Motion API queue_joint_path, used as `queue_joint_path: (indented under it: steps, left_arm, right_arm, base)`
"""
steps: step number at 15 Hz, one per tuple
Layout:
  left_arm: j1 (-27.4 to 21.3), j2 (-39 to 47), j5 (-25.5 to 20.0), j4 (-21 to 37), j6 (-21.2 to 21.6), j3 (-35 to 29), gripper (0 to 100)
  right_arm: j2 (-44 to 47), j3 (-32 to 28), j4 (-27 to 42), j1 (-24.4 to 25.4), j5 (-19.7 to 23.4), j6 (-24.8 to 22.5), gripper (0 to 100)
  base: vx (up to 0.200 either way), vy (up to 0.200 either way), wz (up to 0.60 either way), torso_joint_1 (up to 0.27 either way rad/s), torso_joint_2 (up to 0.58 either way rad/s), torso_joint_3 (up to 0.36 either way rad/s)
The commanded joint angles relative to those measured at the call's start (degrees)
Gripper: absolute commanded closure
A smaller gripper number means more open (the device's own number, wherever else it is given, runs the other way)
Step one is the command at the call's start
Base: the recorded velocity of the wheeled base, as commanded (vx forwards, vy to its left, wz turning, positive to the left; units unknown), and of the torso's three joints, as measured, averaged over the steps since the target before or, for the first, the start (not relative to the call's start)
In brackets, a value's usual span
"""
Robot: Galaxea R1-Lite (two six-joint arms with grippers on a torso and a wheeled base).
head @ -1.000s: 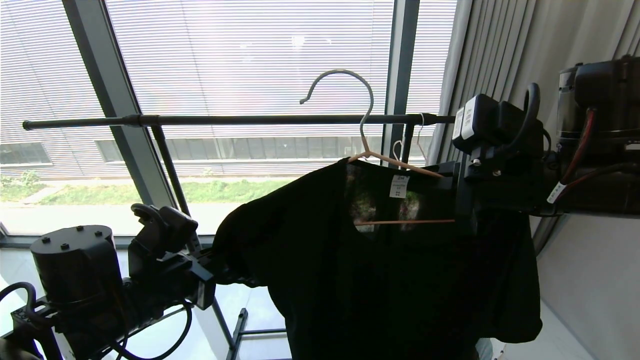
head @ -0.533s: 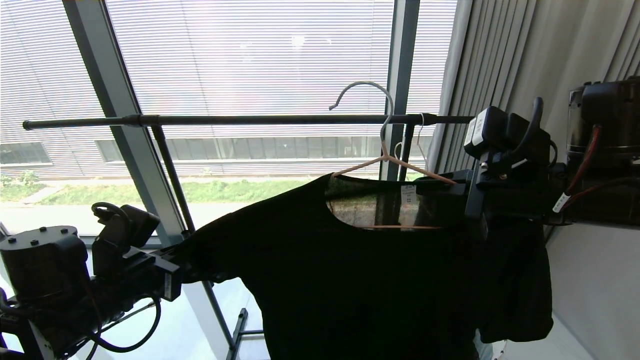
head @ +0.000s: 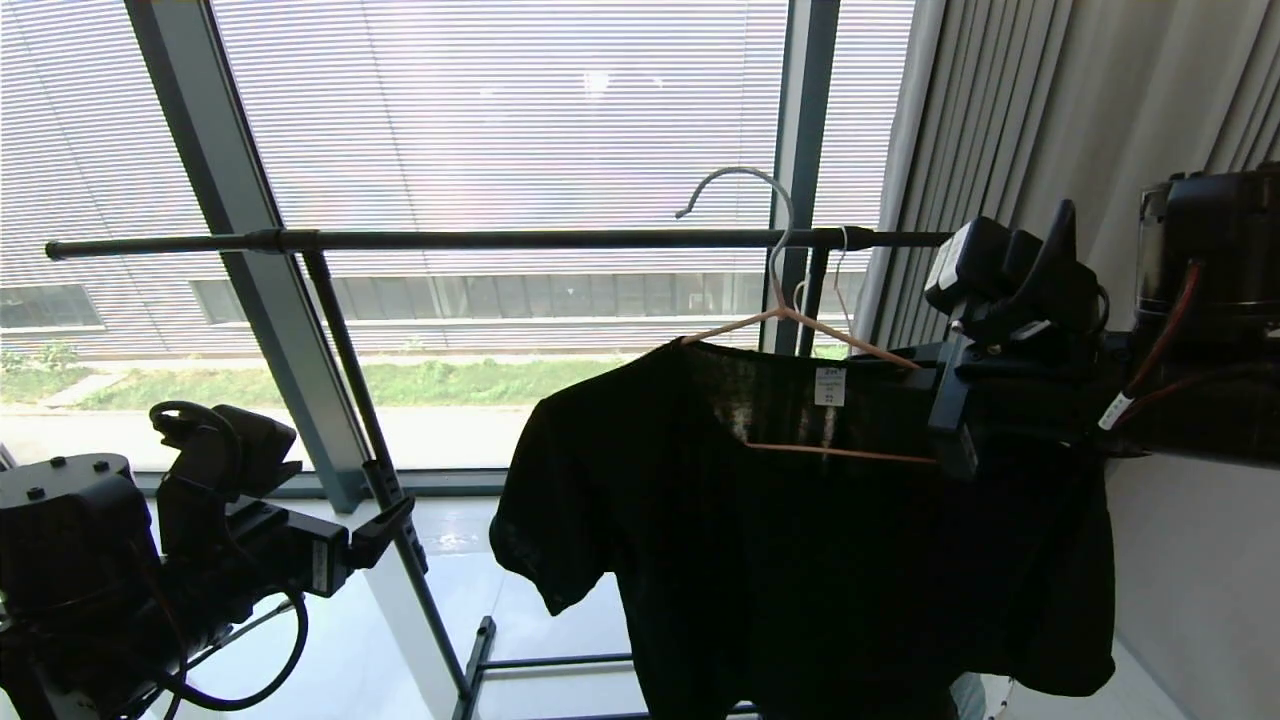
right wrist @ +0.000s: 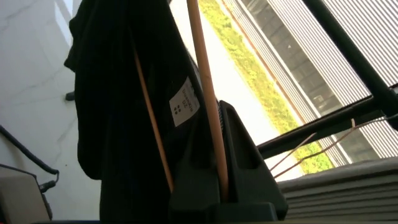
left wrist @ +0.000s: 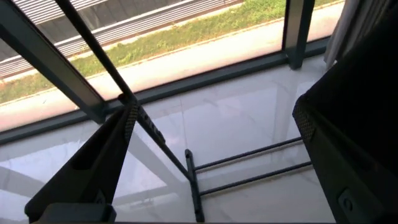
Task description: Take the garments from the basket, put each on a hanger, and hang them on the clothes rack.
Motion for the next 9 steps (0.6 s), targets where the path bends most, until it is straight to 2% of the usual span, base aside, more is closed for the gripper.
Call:
queue_joint_path:
  steps: [1, 4, 7, 9]
  left_arm:
    - [0.1, -2.0, 1.8, 0.0, 0.1, -0.9, 0]
    - [0.2, -4.7, 9.0, 0.0, 0.0, -1.8, 0]
    - [0.1, -6.9, 9.2, 0.0, -0.7, -1.9, 0]
    - [0.2, -6.9, 9.2, 0.0, -0.8, -2.5, 0]
  right_arm:
    - [-0.4, 0.6, 0.0, -0.1, -1.0, 1.3, 100]
    - [-2.2, 5.2, 0.0, 0.0, -5.2, 5.9, 100]
    - [-4.0, 8.4, 0.0, 0.0, -6.6, 7.2, 100]
    - [-4.8, 10.4, 0.3, 0.0, -9.0, 7.2, 100]
  base:
    - [0.000, 0.000, 0.00, 0.000, 0.00, 0.000]
    - [0.000, 0.000, 0.00, 0.000, 0.00, 0.000]
    - [0.000, 0.000, 0.00, 0.000, 0.00, 0.000]
    - [0.000, 0.000, 0.00, 0.000, 0.00, 0.000]
